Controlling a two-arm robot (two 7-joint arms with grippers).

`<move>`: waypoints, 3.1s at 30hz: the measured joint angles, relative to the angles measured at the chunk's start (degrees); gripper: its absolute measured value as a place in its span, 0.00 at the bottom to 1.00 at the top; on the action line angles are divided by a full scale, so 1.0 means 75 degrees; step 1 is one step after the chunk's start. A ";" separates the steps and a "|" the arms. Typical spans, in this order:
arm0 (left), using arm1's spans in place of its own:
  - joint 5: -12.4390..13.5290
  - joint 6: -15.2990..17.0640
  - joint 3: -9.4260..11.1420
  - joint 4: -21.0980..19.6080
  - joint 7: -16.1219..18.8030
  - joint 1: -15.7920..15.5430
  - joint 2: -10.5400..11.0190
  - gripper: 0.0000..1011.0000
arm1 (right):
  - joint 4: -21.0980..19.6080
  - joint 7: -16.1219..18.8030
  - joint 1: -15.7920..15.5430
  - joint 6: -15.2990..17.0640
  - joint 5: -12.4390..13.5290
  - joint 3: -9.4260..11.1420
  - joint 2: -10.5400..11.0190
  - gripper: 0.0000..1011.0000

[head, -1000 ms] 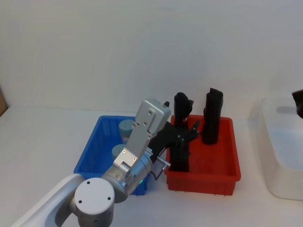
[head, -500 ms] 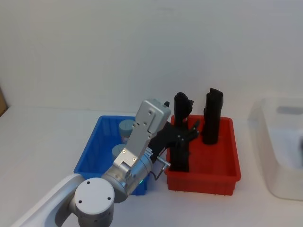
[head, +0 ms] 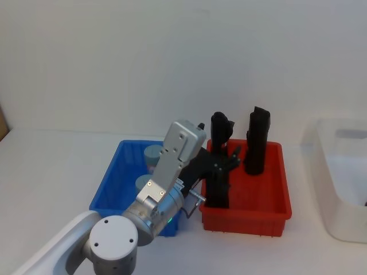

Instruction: Pick the cotton swabs from the blue box and place them into the white box.

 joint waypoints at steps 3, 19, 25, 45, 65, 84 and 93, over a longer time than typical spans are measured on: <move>0.0011 0.0026 -0.0028 -0.0054 0.0068 0.0037 0.0050 0.99 | 0.0021 -0.0005 0.0004 0.0005 0.0005 0.0002 -0.0002 0.99; -0.0215 0.0311 -0.0392 -0.0667 0.1175 0.0655 0.0683 0.99 | 0.0076 -0.0018 0.0015 0.0020 0.0019 0.0012 -0.0006 0.99; -0.0554 0.0358 -0.0589 -0.0795 0.1608 0.0988 0.1014 0.99 | 0.0082 -0.0023 0.0016 0.0024 0.0024 0.0013 -0.0006 0.99; -0.1475 0.0385 -0.1014 -0.0083 0.1245 0.1308 0.1450 0.99 | 0.0093 -0.0022 0.0017 0.0024 0.0022 0.0012 -0.0006 0.99; -0.1575 0.0083 -0.1097 0.1067 -0.0169 0.0725 0.1134 0.99 | 0.0093 -0.0022 0.0016 0.0023 0.0022 0.0012 -0.0006 0.99; -0.1745 0.0200 -0.1105 0.1693 -0.0983 0.0380 0.0896 0.99 | 0.0092 -0.0022 0.0017 0.0024 0.0023 0.0012 -0.0006 0.99; -0.1773 0.0338 -0.1125 0.1756 -0.1075 0.0338 0.0861 0.99 | 0.0092 -0.0022 0.0017 0.0024 0.0023 0.0011 -0.0006 0.99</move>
